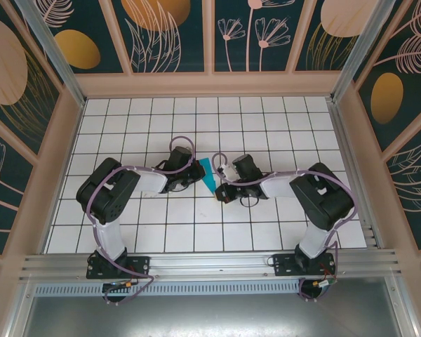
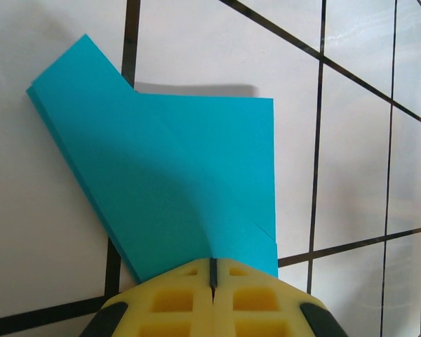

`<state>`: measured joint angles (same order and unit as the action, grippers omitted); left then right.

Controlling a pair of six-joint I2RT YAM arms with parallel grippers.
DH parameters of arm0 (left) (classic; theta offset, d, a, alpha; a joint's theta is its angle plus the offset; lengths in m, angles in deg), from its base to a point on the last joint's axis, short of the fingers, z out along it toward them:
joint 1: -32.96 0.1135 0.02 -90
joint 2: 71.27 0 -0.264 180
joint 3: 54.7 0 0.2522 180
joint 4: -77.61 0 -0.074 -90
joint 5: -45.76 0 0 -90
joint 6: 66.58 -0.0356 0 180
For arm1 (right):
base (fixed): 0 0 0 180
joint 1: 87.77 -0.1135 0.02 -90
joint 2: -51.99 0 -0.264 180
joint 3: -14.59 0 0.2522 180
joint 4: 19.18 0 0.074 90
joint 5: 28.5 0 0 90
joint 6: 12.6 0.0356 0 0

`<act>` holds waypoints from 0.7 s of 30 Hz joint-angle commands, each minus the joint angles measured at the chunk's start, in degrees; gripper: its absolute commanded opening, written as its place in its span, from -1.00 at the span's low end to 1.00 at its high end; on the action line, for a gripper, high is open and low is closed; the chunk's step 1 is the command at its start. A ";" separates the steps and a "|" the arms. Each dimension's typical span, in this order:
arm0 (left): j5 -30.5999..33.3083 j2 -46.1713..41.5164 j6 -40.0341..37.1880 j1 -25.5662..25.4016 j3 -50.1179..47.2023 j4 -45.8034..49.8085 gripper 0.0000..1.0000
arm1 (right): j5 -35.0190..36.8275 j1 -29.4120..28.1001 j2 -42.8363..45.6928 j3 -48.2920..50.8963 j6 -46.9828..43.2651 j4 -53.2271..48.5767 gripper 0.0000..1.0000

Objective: Fold a paper plane with a square sheet of paper (pick it up from the middle)
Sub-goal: Fold the wing for the fifth time at the center of the table.

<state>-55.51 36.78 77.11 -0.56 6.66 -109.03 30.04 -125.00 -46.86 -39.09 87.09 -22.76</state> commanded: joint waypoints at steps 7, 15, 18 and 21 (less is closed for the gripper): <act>8.14 6.16 -0.05 0.74 -3.03 9.88 -1.00 | 0.43 -1.55 3.83 5.75 3.95 -8.49 -1.00; 0.86 0.50 -4.56 0.74 -0.67 6.52 -1.00 | 4.83 0.33 13.12 2.31 10.70 -5.91 -0.92; -0.26 -3.46 -5.35 0.74 2.11 7.93 -0.89 | 8.94 1.51 15.53 0.29 14.25 -5.19 -0.73; 0.90 -7.19 -5.00 0.66 4.29 10.37 -0.56 | 12.22 3.71 16.70 -0.07 16.78 -3.91 -0.41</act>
<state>-55.75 33.74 73.53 -0.32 8.19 -103.33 37.38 -122.93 -31.69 -37.98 99.85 -27.77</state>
